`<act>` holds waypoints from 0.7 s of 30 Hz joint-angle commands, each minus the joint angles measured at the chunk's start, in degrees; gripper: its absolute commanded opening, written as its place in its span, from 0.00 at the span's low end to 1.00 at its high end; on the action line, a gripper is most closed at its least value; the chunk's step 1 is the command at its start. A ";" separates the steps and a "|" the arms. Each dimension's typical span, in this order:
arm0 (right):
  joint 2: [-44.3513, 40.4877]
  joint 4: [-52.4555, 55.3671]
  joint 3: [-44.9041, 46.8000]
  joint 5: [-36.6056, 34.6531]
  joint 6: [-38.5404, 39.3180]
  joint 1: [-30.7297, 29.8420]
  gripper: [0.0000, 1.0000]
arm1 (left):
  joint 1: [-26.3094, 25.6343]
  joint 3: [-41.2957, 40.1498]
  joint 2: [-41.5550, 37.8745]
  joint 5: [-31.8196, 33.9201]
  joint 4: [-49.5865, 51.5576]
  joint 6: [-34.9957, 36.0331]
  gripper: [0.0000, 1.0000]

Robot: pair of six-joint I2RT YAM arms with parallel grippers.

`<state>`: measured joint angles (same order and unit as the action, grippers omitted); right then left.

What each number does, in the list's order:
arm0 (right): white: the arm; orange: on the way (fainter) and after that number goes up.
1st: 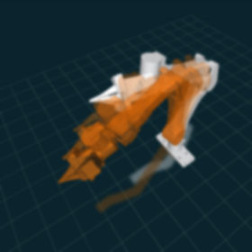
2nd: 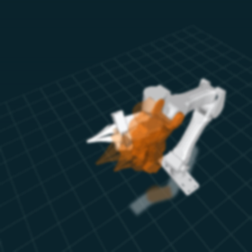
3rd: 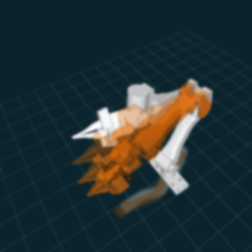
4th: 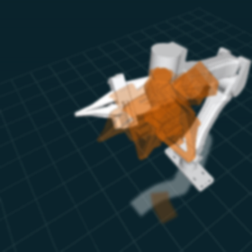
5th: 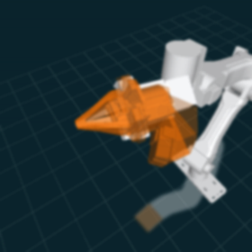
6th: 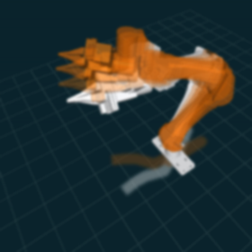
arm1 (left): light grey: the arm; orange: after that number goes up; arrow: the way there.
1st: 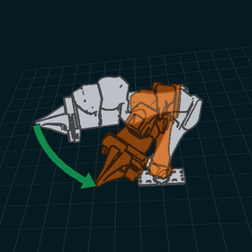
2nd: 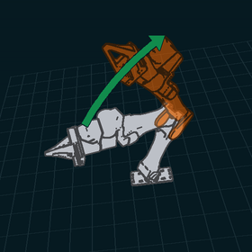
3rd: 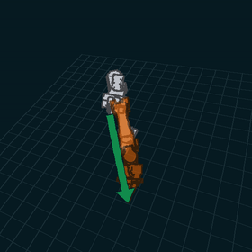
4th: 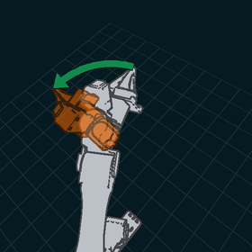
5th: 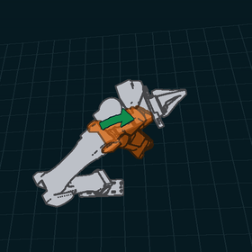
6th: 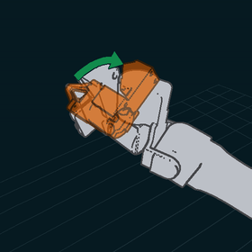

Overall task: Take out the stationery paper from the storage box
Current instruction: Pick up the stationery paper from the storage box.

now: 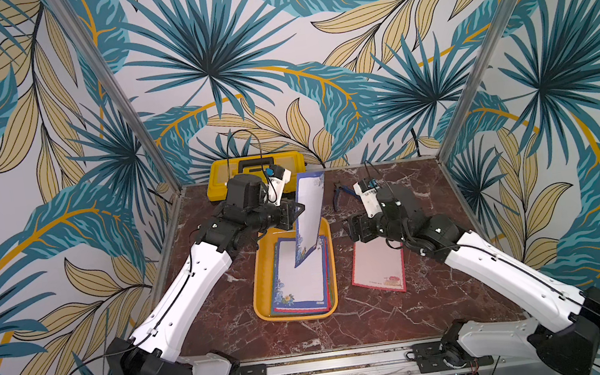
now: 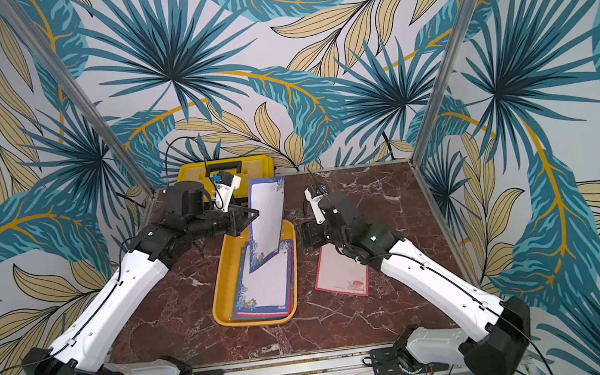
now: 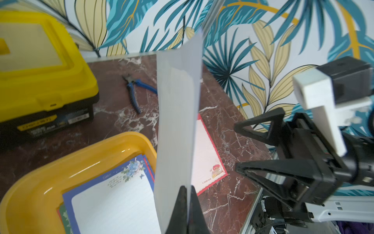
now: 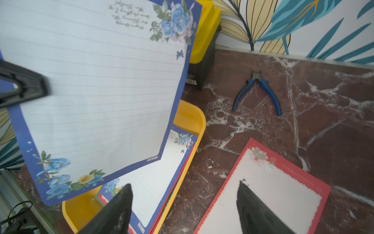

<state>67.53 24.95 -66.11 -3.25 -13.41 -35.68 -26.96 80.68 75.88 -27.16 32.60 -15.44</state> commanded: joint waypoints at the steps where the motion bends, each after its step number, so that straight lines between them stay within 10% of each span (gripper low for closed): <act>1: -3.83 -8.95 4.26 7.14 4.43 1.75 0.84 | -1.88 2.96 -1.07 -5.06 -0.13 4.45 0.00; 21: -16.04 -33.89 17.07 33.05 -0.71 12.10 0.87 | -3.45 8.42 -5.60 -19.46 -0.26 0.69 0.00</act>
<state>51.44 -3.57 -49.89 22.98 -11.81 -25.02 -30.30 87.50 72.01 -43.77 32.47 -14.04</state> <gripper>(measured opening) 0.875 0.043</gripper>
